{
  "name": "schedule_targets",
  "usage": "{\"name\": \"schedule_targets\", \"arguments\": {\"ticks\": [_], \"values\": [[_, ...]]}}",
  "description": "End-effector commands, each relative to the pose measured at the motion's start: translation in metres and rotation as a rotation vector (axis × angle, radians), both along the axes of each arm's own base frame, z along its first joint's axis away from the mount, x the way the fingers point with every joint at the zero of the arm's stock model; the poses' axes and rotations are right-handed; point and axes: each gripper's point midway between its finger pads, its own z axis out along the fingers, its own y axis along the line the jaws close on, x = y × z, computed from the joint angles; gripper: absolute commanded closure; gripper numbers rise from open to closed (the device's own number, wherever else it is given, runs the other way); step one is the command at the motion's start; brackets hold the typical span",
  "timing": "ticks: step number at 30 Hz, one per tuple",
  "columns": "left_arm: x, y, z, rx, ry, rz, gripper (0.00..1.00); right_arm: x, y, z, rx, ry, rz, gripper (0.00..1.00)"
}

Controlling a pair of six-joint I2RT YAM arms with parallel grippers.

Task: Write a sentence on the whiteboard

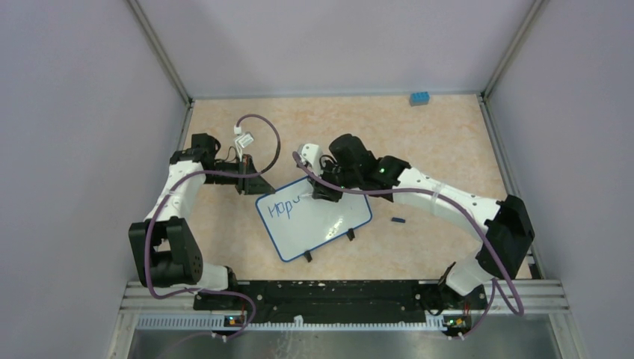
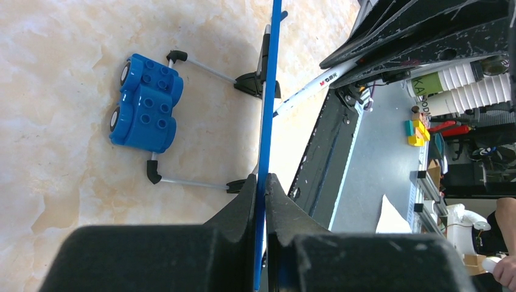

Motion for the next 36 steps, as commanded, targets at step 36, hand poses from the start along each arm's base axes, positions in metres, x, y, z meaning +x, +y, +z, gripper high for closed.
{"name": "schedule_targets", "arguments": {"ticks": [36], "values": [[-0.009, -0.003, -0.001, 0.014, 0.002, -0.012, 1.0, -0.009, 0.006, -0.008, -0.006, -0.023, 0.017, 1.0]]}}
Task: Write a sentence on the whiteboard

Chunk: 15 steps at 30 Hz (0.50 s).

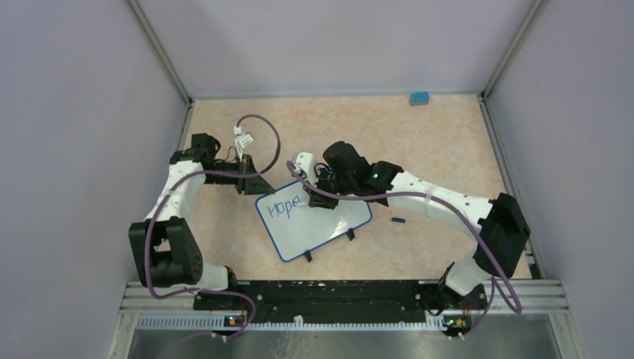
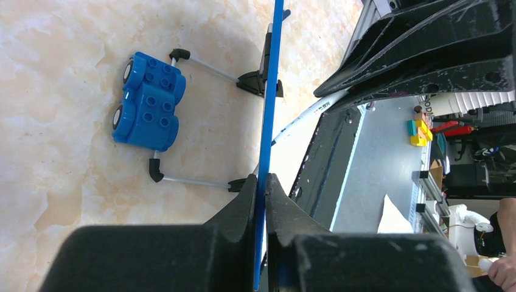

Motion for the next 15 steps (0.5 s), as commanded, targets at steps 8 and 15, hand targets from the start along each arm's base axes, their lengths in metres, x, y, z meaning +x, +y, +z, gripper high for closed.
{"name": "schedule_targets", "arguments": {"ticks": [8, 15], "values": [[-0.009, -0.004, 0.001, 0.01, 0.0, -0.012, 1.0, 0.009, -0.017, 0.005, -0.005, -0.047, -0.053, 1.0], [-0.009, -0.004, 0.0, 0.011, 0.001, -0.012, 1.0, 0.012, -0.025, 0.009, -0.007, -0.055, -0.066, 1.0]]}}
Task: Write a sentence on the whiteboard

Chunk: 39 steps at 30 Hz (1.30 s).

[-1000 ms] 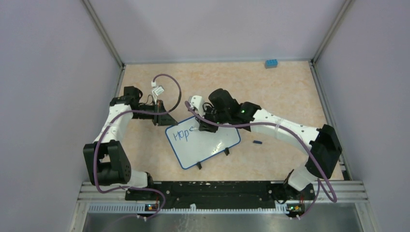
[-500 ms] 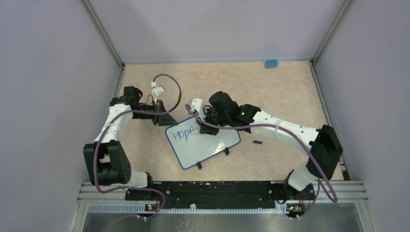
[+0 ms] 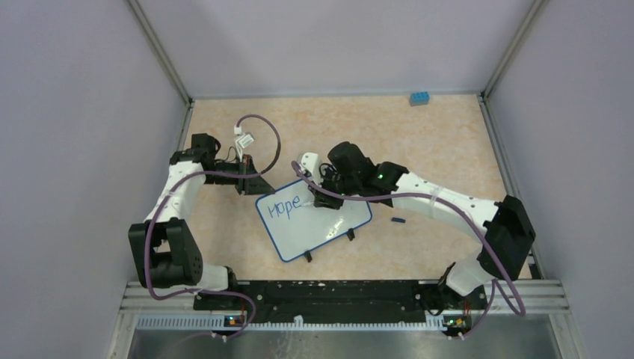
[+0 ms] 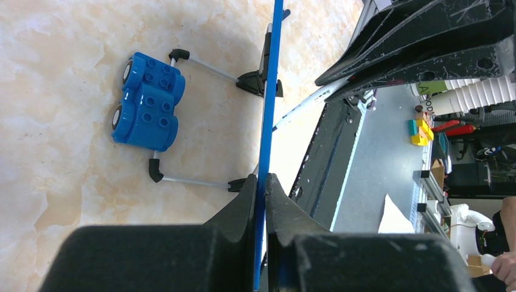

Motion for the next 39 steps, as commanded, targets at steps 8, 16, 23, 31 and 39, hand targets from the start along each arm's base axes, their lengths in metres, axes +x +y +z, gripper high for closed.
{"name": "schedule_targets", "arguments": {"ticks": [8, 16, 23, 31, 39], "values": [[-0.009, -0.003, -0.001, 0.012, 0.006, -0.009, 1.0, 0.014, -0.013, 0.017, 0.009, -0.065, -0.044, 1.0], [-0.009, -0.004, -0.001, 0.011, 0.006, -0.01, 1.0, -0.013, -0.008, 0.048, 0.087, -0.008, 0.068, 1.0], [-0.008, -0.003, -0.003, 0.016, 0.006, -0.009, 1.0, -0.013, -0.016, 0.057, 0.099, -0.007, 0.048, 1.0], [-0.009, -0.004, -0.004, 0.026, -0.003, -0.012, 1.0, 0.003, -0.029, 0.06, 0.125, -0.003, -0.001, 1.0], [-0.009, -0.005, -0.005, 0.035, -0.004, -0.013, 1.0, 0.009, -0.033, 0.059, 0.141, 0.0, -0.021, 1.0]]}}
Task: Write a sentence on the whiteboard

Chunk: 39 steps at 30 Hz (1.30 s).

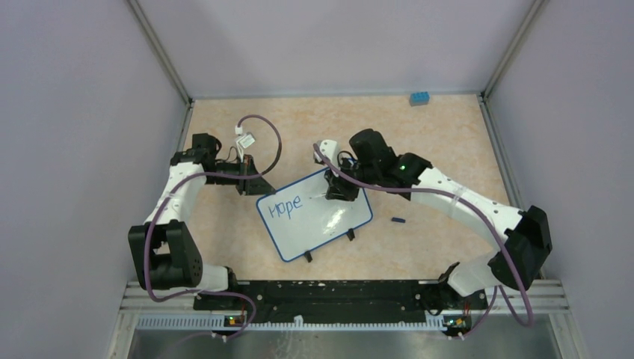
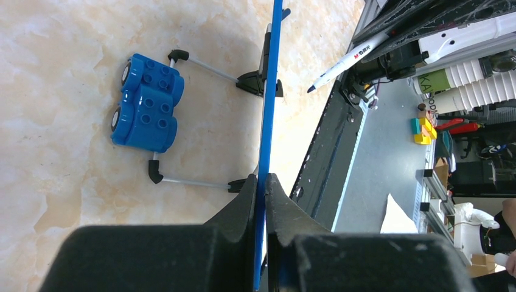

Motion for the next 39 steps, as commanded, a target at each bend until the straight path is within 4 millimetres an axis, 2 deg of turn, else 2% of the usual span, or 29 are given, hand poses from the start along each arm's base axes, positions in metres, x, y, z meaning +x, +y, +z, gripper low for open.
{"name": "schedule_targets", "arguments": {"ticks": [1, 12, 26, 31, 39], "values": [[-0.008, -0.002, -0.005, 0.03, 0.006, -0.007, 1.0, 0.003, 0.001, 0.028, 0.087, -0.042, -0.002, 1.0], [-0.008, -0.003, -0.006, 0.032, 0.008, -0.011, 1.0, 0.008, 0.0, 0.018, 0.077, -0.054, -0.031, 1.0], [-0.008, -0.004, -0.005, 0.034, 0.005, -0.012, 1.0, 0.019, 0.023, 0.012, 0.06, -0.096, -0.041, 1.0], [-0.008, -0.004, -0.007, 0.034, 0.012, -0.012, 1.0, 0.027, 0.02, 0.004, 0.025, -0.114, -0.072, 1.0], [-0.008, -0.004, -0.008, 0.036, 0.016, -0.013, 1.0, 0.039, 0.006, 0.011, 0.022, -0.14, -0.121, 1.0]]}}
